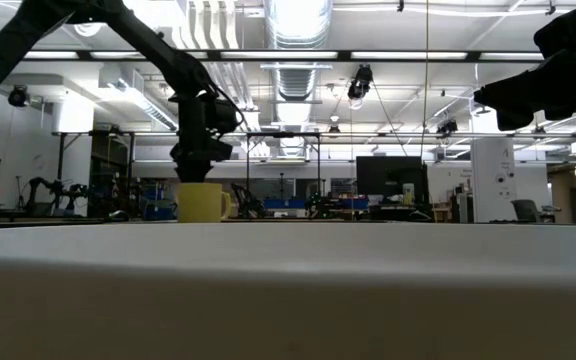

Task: Set up tray
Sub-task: Put the yellow cup on the black tray, then put the white plate at the bottom of the yellow cup on the black tray

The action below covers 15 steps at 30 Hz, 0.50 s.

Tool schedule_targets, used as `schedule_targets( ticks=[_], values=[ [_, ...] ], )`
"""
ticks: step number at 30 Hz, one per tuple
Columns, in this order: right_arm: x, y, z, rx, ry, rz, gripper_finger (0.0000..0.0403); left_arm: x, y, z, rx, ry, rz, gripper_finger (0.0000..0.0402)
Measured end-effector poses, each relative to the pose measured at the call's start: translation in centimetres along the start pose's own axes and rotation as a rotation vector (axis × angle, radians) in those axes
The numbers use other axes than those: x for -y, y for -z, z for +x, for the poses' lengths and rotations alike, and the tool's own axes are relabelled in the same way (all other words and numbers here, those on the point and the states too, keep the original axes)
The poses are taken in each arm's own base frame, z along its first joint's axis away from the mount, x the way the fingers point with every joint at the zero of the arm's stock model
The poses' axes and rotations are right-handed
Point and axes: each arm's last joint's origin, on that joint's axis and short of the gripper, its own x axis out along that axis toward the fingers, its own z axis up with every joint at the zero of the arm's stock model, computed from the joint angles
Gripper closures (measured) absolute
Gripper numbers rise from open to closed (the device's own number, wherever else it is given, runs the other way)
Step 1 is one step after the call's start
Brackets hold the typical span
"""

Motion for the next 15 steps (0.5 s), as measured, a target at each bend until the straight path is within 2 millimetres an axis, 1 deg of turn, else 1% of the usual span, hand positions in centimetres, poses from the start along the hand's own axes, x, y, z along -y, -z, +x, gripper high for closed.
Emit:
schedule_targets(
  ticks=[7,15],
  values=[
    [0.0,0.0,0.0,0.000,0.000,0.000,0.0326,0.3,0.4,-1.2,0.004,-0.002,0.000,0.0267],
    [0.0,0.0,0.0,0.000,0.000,0.000,0.0335,1.2,0.6,-3.6,0.057,-0.010,0.000,0.0267]
  ],
)
